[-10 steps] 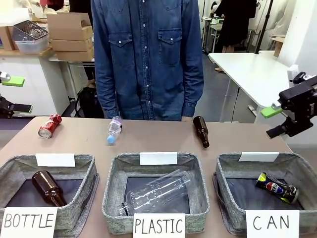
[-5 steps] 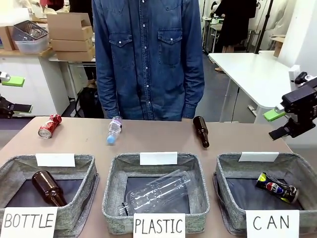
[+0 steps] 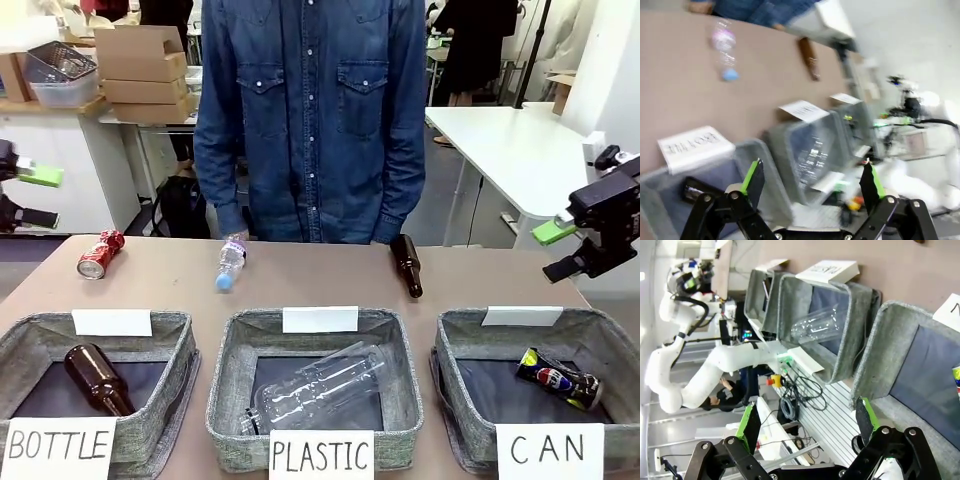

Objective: Sort the can waste into the basket.
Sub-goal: Pick up the can waste from the table and place it in the right Fabric basket.

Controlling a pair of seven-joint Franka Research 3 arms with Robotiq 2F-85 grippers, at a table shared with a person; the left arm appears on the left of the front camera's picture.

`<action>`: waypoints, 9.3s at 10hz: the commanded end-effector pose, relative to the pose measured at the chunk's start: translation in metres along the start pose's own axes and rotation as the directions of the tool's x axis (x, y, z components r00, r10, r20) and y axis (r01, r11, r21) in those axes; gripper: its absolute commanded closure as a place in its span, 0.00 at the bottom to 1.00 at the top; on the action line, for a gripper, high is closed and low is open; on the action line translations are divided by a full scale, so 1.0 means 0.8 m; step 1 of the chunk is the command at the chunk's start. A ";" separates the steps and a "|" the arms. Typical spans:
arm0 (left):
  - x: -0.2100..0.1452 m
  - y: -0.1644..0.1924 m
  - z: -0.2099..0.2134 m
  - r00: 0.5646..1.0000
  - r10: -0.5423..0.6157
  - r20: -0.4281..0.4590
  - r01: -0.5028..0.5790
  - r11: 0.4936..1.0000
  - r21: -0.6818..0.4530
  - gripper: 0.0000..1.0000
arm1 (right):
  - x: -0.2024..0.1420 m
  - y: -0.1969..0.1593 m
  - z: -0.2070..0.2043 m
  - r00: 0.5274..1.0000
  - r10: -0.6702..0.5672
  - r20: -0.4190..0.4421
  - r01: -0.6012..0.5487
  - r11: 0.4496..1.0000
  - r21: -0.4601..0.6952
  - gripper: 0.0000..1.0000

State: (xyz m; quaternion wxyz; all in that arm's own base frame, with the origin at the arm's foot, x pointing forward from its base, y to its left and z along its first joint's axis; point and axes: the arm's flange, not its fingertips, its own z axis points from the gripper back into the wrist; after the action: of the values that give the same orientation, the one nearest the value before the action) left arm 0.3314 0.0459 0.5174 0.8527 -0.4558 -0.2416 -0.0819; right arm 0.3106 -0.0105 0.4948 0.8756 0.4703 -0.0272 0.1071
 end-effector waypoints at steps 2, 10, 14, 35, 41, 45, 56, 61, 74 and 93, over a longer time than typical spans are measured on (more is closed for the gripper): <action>0.061 0.023 -0.058 0.976 -0.059 -0.210 0.210 0.506 0.837 0.00 | -0.001 0.001 0.004 1.000 0.014 -0.006 -0.014 1.000 -0.003 0.00; 0.087 0.027 -0.034 0.980 -0.186 -0.065 0.165 0.600 0.783 0.00 | -0.001 0.001 0.004 1.000 0.014 -0.006 -0.014 1.000 -0.003 0.00; 0.230 0.164 -0.079 0.915 -0.095 -0.392 0.360 0.629 0.689 0.00 | -0.001 0.001 0.004 1.000 0.014 -0.006 -0.014 1.000 -0.003 0.00; 0.265 0.371 -0.219 0.821 0.166 -0.547 0.244 0.764 0.598 0.97 | -0.001 0.001 0.004 1.000 0.014 -0.006 -0.014 1.000 -0.003 0.00; 0.261 0.339 -0.199 0.842 0.142 -0.521 0.237 0.770 0.592 1.00 | -0.001 0.001 0.004 1.000 0.014 -0.006 -0.014 1.000 -0.003 0.00; 0.150 0.068 -0.078 0.763 -0.104 -0.638 0.455 0.787 0.416 1.00 | -0.001 0.001 0.004 1.000 0.014 -0.006 -0.014 1.000 -0.003 0.00; 0.028 -0.062 -0.103 0.454 -0.663 -0.596 0.833 0.553 0.020 0.60 | -0.010 0.041 0.012 0.994 0.106 -0.004 -0.105 0.990 -0.097 0.00; -0.053 -0.336 -0.492 -0.291 -0.908 -0.301 0.856 -0.107 -0.505 0.60 | -0.124 0.002 0.193 0.980 0.002 0.197 0.096 0.870 -0.484 0.00; -0.095 -0.483 -0.755 -0.161 -0.921 -0.356 0.898 0.012 -0.439 0.60 | -0.145 0.004 0.198 0.979 0.011 0.206 0.091 0.871 -0.483 0.00; -0.093 -0.500 -0.661 0.200 -0.832 -0.518 0.892 0.373 -0.256 0.00 | -0.145 0.004 0.198 0.979 0.011 0.206 0.091 0.871 -0.483 0.00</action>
State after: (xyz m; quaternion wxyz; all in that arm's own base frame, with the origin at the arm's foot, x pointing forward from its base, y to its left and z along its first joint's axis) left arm 0.3277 -0.6561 0.5078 0.6451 -0.1544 -0.2061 -0.7194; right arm 0.2064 -0.1599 0.5666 0.9610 0.2400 -0.1319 0.0379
